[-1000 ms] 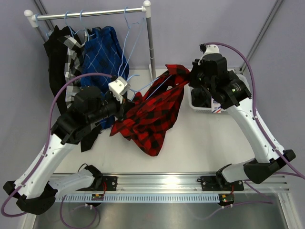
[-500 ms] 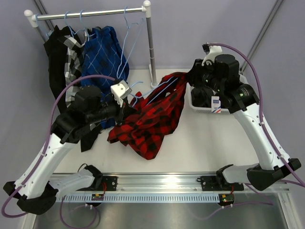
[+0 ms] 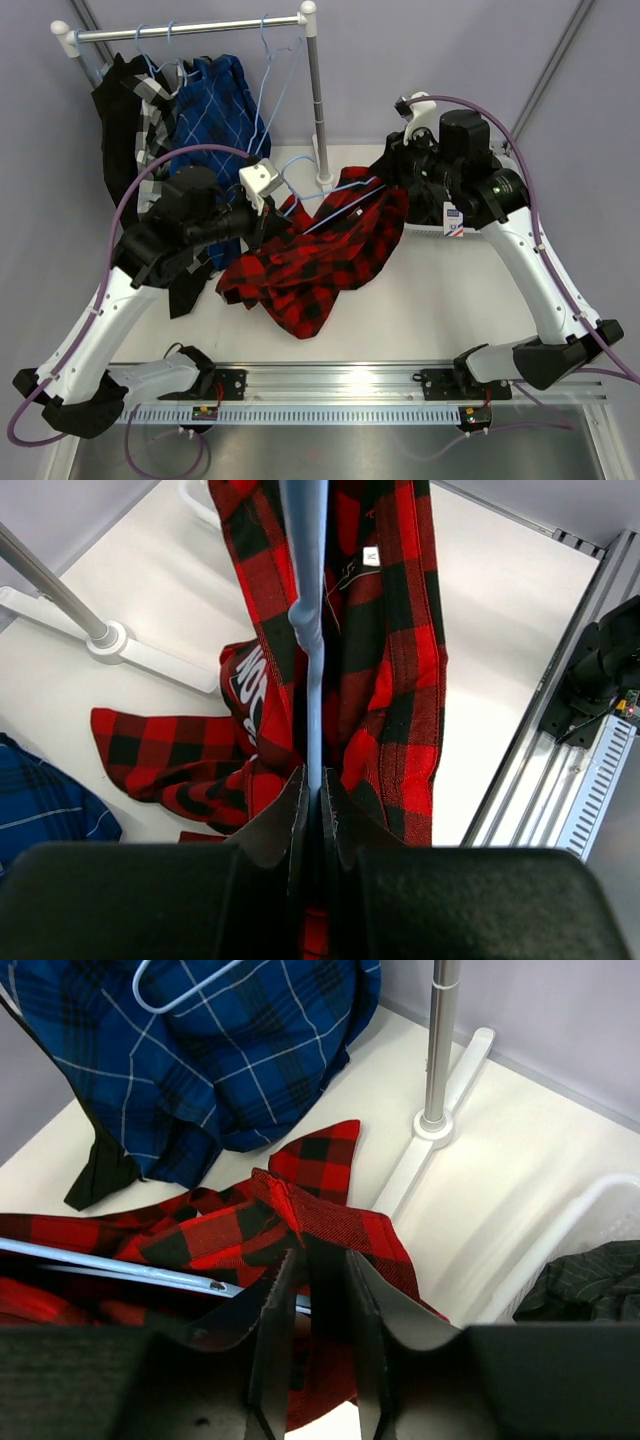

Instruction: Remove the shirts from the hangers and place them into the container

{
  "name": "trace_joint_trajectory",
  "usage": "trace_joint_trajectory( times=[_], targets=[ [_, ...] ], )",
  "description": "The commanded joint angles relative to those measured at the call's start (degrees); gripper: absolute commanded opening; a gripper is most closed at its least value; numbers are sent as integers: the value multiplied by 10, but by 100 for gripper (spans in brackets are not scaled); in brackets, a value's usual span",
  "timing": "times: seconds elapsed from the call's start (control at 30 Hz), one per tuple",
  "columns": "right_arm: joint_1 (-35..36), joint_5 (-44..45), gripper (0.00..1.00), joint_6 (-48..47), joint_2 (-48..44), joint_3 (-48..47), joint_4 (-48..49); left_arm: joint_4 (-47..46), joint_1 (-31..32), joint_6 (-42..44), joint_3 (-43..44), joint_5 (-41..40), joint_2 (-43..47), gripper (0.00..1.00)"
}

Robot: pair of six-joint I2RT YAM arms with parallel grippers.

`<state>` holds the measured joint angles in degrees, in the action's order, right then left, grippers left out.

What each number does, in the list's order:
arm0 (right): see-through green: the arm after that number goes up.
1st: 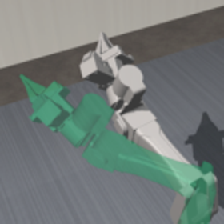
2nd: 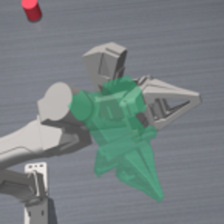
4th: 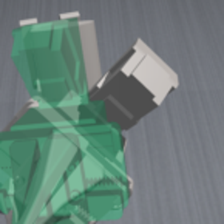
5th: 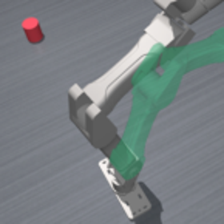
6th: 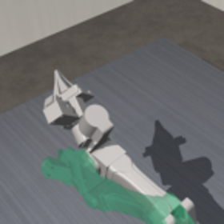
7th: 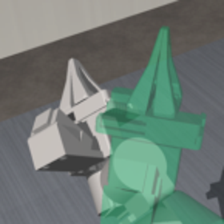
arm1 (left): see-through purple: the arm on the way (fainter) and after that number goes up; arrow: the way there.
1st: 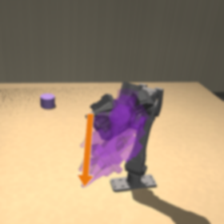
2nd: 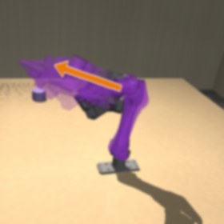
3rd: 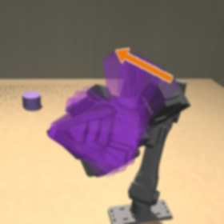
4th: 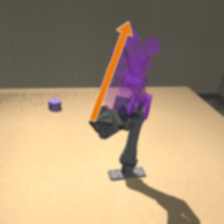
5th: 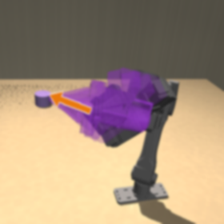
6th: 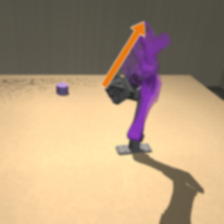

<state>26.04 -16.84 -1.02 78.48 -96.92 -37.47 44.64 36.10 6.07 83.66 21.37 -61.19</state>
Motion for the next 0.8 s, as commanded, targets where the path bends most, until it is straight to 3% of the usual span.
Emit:
trace_joint_trajectory(
  times=[0.0, 0.13, 0.17, 0.2, 0.3, 0.4, 0.6, 0.77],
  targets=[
    [5, -14, 30, -21, -6, 2, -15, -23, -2, 11, 30, -12, 5, 0],
    [5, -12, 30, -19, -14, 17, -30, -22, -2, 18, 25, -26, 6, 0],
    [5, -12, 26, -21, -14, 20, -39, -23, -2, 19, 24, -27, 6, 0],
    [5, -9, 13, -21, -16, 22, -44, -22, -2, 20, 22, -35, 6, 0],
    [5, 14, 0, -24, -24, 34, -48, -23, -2, 29, 20, -54, 11, 0],
    [4, 51, 0, -21, -34, 45, -45, -23, -2, 35, 17, -84, 18, 0],
    [-8, 244, 0, 7, -45, 68, -49, -23, -2, 44, -4, -150, 44, 0],
    [-20, 277, 0, 49, -64, 108, -44, -28, -3, 37, -24, -198, 77, 0]
  ],
)
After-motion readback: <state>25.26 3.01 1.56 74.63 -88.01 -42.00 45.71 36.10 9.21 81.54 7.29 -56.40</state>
